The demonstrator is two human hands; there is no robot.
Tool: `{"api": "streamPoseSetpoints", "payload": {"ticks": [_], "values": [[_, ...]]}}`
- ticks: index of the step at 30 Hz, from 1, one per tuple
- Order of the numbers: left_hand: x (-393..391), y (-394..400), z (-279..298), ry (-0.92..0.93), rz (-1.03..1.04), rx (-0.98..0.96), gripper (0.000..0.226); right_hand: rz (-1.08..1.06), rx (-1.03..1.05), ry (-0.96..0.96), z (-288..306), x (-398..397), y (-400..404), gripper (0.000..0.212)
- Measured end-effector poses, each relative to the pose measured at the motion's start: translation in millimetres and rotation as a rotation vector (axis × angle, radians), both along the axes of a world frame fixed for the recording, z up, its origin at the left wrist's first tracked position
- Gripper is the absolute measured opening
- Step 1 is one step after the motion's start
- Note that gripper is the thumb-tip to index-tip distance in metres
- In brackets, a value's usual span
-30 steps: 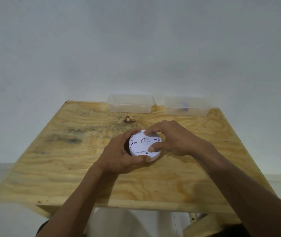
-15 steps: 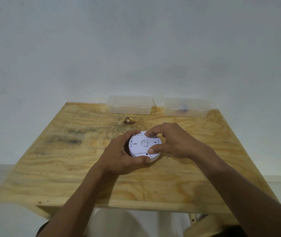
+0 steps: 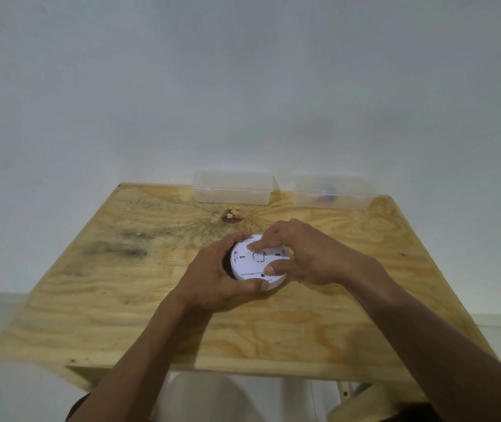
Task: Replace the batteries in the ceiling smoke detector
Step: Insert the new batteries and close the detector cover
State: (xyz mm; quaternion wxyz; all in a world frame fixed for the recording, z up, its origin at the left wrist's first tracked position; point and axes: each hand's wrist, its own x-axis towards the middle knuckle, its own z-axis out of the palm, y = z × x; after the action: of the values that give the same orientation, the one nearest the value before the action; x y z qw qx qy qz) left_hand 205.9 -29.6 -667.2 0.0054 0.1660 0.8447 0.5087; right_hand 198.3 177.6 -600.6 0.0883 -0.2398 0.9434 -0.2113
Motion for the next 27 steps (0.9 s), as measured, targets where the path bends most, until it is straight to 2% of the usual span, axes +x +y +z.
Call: {"api": "streamPoseSetpoints", "payload": {"ticks": [10,16,27], "values": [[0.3,-0.1,-0.3,0.025,-0.011,-0.003,0.078,0.042,0.106,-0.014,2.8,2.0,-4.8,0.038],[0.1,0.0,-0.2,0.03,-0.014,-0.009,0.083,0.047,0.148,-0.015,4.0,1.9,-7.4,0.038],[2.8,1.6,4.0,0.027,-0.017,0.005,0.082,0.031,0.141,0.007,1.9,5.1,-7.4,0.038]]}}
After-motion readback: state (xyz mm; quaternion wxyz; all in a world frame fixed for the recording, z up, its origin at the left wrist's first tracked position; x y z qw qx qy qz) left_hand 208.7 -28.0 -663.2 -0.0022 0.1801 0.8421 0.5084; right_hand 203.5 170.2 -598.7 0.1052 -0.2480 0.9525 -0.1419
